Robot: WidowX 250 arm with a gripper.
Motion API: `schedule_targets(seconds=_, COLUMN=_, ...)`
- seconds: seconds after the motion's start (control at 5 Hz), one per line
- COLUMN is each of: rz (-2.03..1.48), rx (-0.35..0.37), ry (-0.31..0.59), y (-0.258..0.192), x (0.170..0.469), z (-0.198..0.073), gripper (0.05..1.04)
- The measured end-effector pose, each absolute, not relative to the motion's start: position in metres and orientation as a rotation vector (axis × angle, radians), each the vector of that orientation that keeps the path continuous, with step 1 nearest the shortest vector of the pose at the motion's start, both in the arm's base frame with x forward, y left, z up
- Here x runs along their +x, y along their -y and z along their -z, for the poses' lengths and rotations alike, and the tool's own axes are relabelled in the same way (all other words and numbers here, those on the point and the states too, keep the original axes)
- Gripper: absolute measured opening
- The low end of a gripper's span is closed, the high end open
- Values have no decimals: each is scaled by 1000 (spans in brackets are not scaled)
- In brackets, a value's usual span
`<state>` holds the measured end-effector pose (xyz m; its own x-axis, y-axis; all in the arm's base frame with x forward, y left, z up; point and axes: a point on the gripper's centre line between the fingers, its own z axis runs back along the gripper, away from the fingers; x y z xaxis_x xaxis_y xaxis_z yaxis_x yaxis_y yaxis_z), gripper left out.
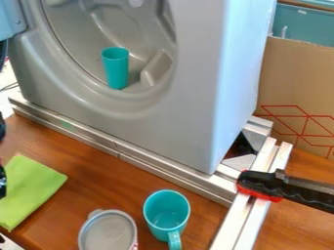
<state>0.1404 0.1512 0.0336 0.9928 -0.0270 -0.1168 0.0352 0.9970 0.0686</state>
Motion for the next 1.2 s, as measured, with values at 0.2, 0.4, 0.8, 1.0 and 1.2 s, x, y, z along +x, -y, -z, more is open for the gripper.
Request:
schedule_targets(seconds=0.2, rz=18, rx=108, ry=-125, y=-163, x=143, z=-31, gripper=1001)
schedule_targets(seconds=0.4, rz=16, rx=123, ry=-126, y=-171, x=149, z=-21, gripper=1001)
schedule_targets(seconds=0.8, rz=-15, rx=128, ry=-142, y=-178, x=155, z=-5, gripper=1001)
schedule_targets(seconds=1.0, rz=-9, rx=120, ry=-129, y=-177, x=163, z=7, gripper=1001)
schedule_targets(seconds=1.2, rz=5, rx=168, ry=-134, y=-175, x=171, z=11, gripper=1001)
